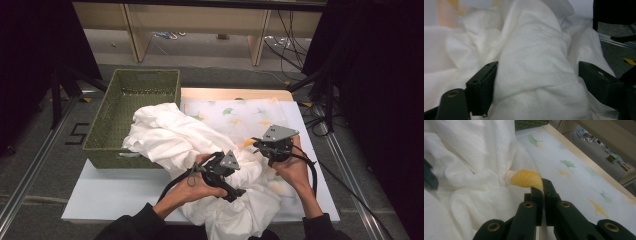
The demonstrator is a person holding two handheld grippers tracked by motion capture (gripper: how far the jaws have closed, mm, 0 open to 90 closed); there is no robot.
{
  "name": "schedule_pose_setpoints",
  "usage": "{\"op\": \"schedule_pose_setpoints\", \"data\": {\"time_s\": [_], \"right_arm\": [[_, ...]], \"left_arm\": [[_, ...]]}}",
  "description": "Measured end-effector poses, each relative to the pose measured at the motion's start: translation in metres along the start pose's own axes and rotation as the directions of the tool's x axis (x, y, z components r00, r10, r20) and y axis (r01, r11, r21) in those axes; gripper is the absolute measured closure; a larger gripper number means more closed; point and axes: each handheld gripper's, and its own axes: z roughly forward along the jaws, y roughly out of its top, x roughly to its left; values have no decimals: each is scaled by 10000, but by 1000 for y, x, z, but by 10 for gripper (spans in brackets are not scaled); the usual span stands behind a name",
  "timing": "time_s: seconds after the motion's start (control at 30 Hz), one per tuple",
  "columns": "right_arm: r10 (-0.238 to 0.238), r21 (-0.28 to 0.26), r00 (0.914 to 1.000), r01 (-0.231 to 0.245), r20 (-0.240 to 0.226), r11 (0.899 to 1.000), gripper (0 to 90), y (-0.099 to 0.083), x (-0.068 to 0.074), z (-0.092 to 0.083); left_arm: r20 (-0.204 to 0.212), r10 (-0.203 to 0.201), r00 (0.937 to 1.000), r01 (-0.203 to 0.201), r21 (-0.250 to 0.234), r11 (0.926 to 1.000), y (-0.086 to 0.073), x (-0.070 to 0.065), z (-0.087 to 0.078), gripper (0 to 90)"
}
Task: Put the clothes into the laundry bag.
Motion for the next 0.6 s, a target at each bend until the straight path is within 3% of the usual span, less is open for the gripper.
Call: {"op": "schedule_pose_setpoints", "data": {"time_s": [0.03,0.07,0.2,0.33,0.37,0.4,0.43,0.47,0.5,0.53,0.57,0.6], "right_arm": [[140,33,9999,-140,28,9999,900,0,1,0],[150,27,9999,-150,4,9999,900,0,1,0],[-9,10,10000,9,-41,10000,900,-1,-1,1],[16,-18,10000,-16,-40,10000,900,-1,-2,-1],[16,-18,10000,-16,-40,10000,900,-1,-2,-1],[107,-31,9999,-107,-12,9999,900,-1,-2,-1],[111,-37,9999,-111,-11,9999,900,-1,-2,-1],[111,-37,9999,-111,-11,9999,900,-1,-2,-1],[140,-16,9999,-140,-40,9999,900,-1,-2,-1],[132,3,9999,-132,-30,9999,900,-1,-2,-1],[128,12,9999,-128,-25,9999,900,-1,-2,-1],[65,21,10000,-64,-68,10000,900,-1,-2,0]], "left_arm": [[250,-316,9992,319,-120,9994,1,0,-5,164],[189,-450,9988,454,-182,9988,2,1,-12,169],[-51,-370,9993,369,-279,9989,4,8,-27,171],[-558,-198,9982,167,-563,9983,10,22,-57,184],[-558,-198,9982,167,-563,9983,10,22,-57,185],[-960,-170,9952,102,-712,9974,8,34,-71,198],[-1804,-617,9817,485,-767,9959,3,48,-85,203],[-1804,-617,9817,485,-767,9959,3,48,-85,194],[-3296,-512,9427,495,-137,9987,-7,71,-105,180],[-3555,-811,9312,821,-125,9965,-11,78,-110,177],[-3892,-1229,9129,1123,-499,9924,-17,86,-113,177],[-4145,-1316,9005,1248,-434,9912,-23,96,-118,177]]}}
